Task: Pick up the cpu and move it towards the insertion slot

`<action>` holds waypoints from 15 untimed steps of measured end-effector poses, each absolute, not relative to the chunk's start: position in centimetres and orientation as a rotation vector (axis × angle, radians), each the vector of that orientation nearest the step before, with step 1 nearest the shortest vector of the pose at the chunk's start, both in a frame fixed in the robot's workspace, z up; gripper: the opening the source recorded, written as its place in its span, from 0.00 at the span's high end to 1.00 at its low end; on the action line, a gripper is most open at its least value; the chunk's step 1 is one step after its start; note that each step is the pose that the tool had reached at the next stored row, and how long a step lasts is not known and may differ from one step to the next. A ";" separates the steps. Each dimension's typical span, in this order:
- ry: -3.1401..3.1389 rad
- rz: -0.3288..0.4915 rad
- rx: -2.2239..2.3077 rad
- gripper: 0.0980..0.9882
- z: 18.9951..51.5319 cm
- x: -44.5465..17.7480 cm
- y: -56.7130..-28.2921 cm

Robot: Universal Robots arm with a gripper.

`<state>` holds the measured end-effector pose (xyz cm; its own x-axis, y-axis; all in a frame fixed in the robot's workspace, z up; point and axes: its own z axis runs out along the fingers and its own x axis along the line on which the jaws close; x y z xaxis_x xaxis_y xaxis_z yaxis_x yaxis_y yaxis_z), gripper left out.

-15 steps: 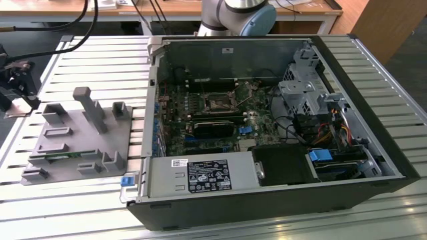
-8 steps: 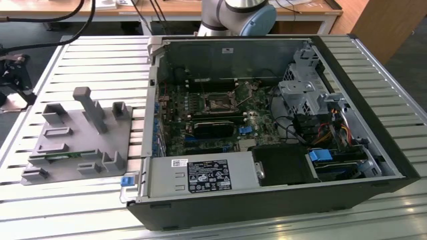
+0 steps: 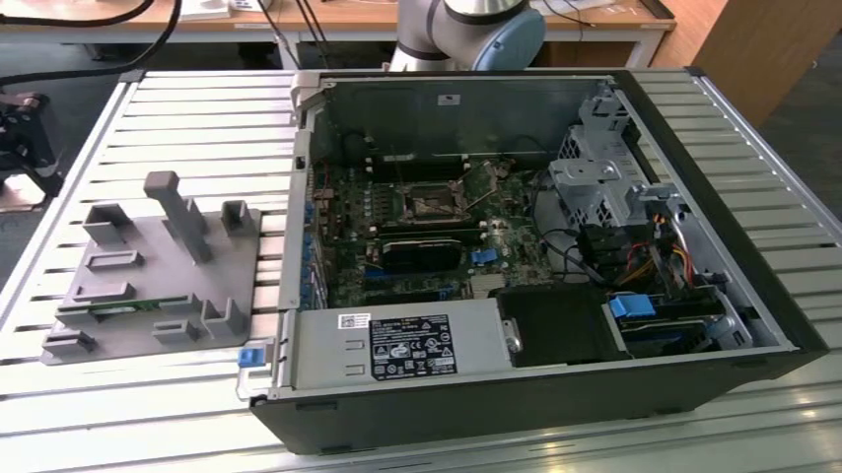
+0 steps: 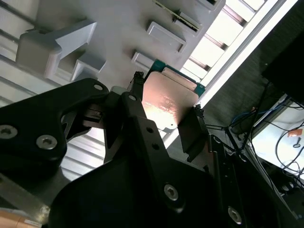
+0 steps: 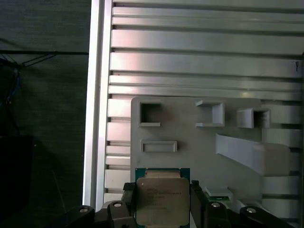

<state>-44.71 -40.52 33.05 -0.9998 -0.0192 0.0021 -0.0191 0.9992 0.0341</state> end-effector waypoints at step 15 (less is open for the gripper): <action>-3.139 -0.053 0.030 0.50 35.8 -44.7 -40.5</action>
